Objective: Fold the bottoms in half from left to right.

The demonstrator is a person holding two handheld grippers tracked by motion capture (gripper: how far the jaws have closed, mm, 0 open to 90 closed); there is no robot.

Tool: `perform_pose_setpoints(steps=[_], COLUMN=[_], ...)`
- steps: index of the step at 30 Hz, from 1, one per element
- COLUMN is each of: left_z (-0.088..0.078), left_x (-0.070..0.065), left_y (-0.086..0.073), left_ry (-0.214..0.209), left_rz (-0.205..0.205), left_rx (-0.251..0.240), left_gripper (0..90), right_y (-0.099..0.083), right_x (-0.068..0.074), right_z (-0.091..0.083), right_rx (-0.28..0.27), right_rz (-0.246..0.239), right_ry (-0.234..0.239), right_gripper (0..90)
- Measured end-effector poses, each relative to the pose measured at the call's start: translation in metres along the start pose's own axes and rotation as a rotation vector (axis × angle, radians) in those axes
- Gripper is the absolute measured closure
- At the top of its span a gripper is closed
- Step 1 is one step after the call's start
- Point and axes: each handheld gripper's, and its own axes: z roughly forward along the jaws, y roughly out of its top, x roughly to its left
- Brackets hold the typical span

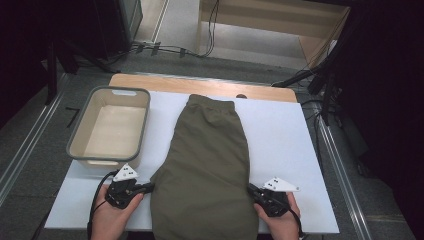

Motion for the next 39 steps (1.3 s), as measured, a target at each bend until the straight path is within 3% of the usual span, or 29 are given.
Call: perform_pose_setpoints(steps=[9, 13, 22, 24, 25, 28, 30, 31, 34, 37, 39], left_z=[-0.015, -0.02, -0.031, -0.032, -0.033, -0.032, -0.026, -0.021, -0.009, -0.002, -0.002], left_x=[-0.002, -0.003, -0.014, -0.012, -0.011, -0.008, -0.007, -0.008, -0.009, -0.011, -0.011], left_y=[-0.011, -0.019, -0.034, -0.034, -0.034, -0.03, -0.023, -0.02, -0.012, -0.01, -0.011], left_ry=[-0.026, -0.051, -0.065, -0.07, -0.07, -0.063, -0.037, -0.025, -0.005, -0.018, -0.043], left_rz=[0.018, 0.025, 0.043, 0.034, 0.025, -0.009, -0.018, -0.011, 0.002, 0.006, 0.002], left_rx=[0.029, 0.016, 0.007, -0.024, -0.05, -0.129, -0.142, -0.144, -0.119, -0.068, -0.046], left_gripper=[89.1, 89.1, 89.1, 87.5, 83.0, 52.5, 29.5, 24.3, 25.7, 53.8, 73.8], right_y=[-0.016, -0.022, -0.033, -0.034, -0.033, -0.027, -0.02, -0.016, -0.006, -0.003, -0.004], right_x=[0.004, 0.009, 0.017, 0.015, 0.013, 0.009, 0.007, 0.007, 0.008, 0.012, 0.012], right_z=[-0.016, -0.022, -0.032, -0.033, -0.033, -0.03, -0.024, -0.021, -0.008, -0.001, -0.002], right_rx=[0.003, 0.006, -0.002, -0.009, -0.011, -0.021, -0.024, -0.03, -0.028, -0.01, -0.012], right_rz=[-0.001, -0.032, -0.077, -0.067, -0.058, -0.031, -0.017, -0.006, 0.003, -0.01, -0.02], right_ry=[0.05, 0.052, 0.062, 0.08, 0.089, 0.088, 0.083, 0.072, 0.032, -0.004, -0.003], right_gripper=[86.9, 86.9, 86.3, 79.0, 70.5, 44.7, 37.3, 35.6, 35.0, 44.6, 59.9])
